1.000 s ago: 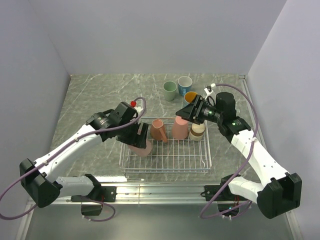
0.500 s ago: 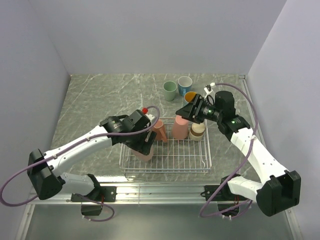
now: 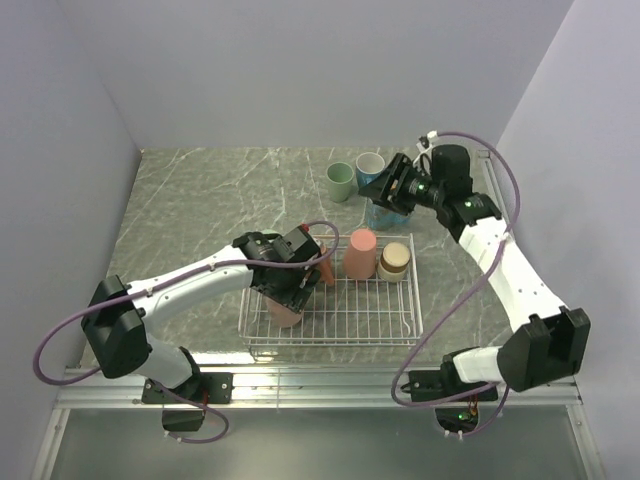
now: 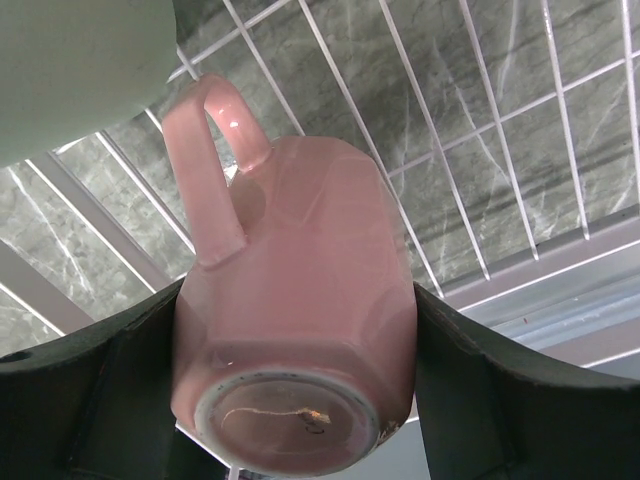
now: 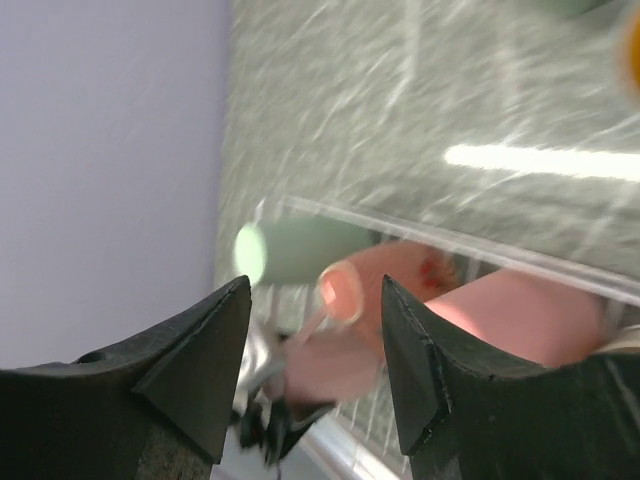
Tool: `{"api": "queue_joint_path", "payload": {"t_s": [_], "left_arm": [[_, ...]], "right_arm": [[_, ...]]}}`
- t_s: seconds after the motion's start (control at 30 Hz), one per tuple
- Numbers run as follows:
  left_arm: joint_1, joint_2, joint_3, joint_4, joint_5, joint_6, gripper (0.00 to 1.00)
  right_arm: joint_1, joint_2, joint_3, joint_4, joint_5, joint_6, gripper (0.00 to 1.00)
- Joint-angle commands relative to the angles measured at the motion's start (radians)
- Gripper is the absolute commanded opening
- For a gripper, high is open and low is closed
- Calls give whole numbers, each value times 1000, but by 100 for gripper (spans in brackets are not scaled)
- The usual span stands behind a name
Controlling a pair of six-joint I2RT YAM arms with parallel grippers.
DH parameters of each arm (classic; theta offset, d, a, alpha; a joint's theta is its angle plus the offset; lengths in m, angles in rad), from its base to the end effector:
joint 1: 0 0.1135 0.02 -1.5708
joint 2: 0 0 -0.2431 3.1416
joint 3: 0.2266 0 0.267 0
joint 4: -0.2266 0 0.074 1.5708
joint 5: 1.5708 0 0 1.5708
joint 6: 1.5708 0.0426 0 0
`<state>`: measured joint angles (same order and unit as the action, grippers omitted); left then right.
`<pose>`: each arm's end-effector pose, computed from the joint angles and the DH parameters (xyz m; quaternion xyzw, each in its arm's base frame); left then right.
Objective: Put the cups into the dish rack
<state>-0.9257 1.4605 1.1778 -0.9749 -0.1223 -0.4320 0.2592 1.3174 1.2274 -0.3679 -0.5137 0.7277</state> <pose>0.1819 -0.2331 0.2295 0.2317 0.9584 -0.0508 0.1591 0.3071 0.1031 0.3361 0.0601 0.8300 0.4319 0.3477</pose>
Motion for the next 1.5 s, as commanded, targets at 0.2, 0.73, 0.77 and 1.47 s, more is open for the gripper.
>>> {"api": "queue_joint_path", "payload": {"t_s": [0.2, 0.73, 0.77, 1.47], "left_arm": [[-16, 44, 57, -11, -16, -17, 39], [-18, 115, 115, -42, 9, -14, 99], [-18, 115, 123, -50, 9, -16, 99], [-2, 78, 204, -114, -8, -27, 99]], "right_arm": [[-103, 225, 371, -410, 378, -152, 61], [-113, 454, 500, -442, 511, -252, 59], [-113, 482, 512, -440, 511, -255, 59], [-87, 723, 643, -456, 547, -304, 49]]}}
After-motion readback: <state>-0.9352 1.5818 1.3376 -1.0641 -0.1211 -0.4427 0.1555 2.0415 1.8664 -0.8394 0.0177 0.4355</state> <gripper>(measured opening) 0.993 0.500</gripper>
